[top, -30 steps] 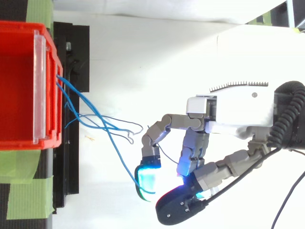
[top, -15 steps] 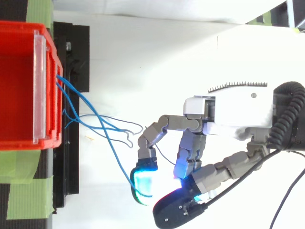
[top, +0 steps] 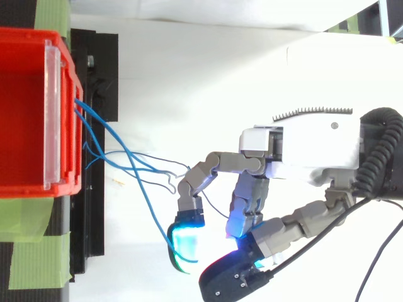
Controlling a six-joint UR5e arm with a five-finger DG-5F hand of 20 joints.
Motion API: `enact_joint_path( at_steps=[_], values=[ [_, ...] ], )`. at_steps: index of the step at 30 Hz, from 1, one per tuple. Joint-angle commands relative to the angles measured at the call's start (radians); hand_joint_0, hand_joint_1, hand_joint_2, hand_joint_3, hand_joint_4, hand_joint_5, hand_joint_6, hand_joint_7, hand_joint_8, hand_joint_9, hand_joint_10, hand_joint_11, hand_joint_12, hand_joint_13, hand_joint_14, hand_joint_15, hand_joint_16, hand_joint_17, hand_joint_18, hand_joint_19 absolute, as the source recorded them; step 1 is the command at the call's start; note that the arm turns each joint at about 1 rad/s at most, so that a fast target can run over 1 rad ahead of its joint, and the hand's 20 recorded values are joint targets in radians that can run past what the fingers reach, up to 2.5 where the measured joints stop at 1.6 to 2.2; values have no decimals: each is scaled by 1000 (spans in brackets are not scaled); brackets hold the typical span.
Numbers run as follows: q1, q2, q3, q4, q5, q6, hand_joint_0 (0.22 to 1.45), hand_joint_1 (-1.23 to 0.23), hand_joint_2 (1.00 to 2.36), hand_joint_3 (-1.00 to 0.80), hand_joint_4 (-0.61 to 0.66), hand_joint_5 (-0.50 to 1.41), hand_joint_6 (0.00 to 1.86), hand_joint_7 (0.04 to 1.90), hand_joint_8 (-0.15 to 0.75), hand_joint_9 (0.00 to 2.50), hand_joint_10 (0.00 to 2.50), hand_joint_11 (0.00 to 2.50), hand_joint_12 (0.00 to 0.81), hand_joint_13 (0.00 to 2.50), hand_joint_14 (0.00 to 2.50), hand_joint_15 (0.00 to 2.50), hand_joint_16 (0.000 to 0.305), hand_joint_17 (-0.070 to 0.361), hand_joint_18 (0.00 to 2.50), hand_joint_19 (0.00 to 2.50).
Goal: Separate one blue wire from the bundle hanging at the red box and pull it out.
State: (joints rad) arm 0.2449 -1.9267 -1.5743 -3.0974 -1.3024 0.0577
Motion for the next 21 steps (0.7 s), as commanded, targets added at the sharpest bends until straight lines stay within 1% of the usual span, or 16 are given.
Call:
enact_joint_path(
  at_steps=[1, 8, 11, 21],
  values=[
    [0, 0, 0, 0, 0, 1, 642, -760, 1001, -3, 19, -161, 913, 1082, 418, 1418, 9, 1433, 478, 1415, 19, 1290, 66, 148, 1002, 603],
    [0, 0, 0, 0, 0, -1, 643, -760, 1001, -4, 21, -161, 913, 1083, 421, 1422, 10, 1455, 467, 1426, 16, 1340, 65, 147, 999, 613],
    [0, 0, 0, 0, 0, -1, 642, -760, 1002, -3, 17, -161, 913, 1075, 418, 1419, 10, 1450, 476, 1428, 15, 1333, 66, 147, 1000, 611],
    [-1, 0, 0, 0, 0, 1, 643, -761, 1001, -4, 18, -160, 913, 1078, 411, 1414, 10, 1450, 463, 1432, 16, 1347, 66, 148, 998, 612]
  ],
)
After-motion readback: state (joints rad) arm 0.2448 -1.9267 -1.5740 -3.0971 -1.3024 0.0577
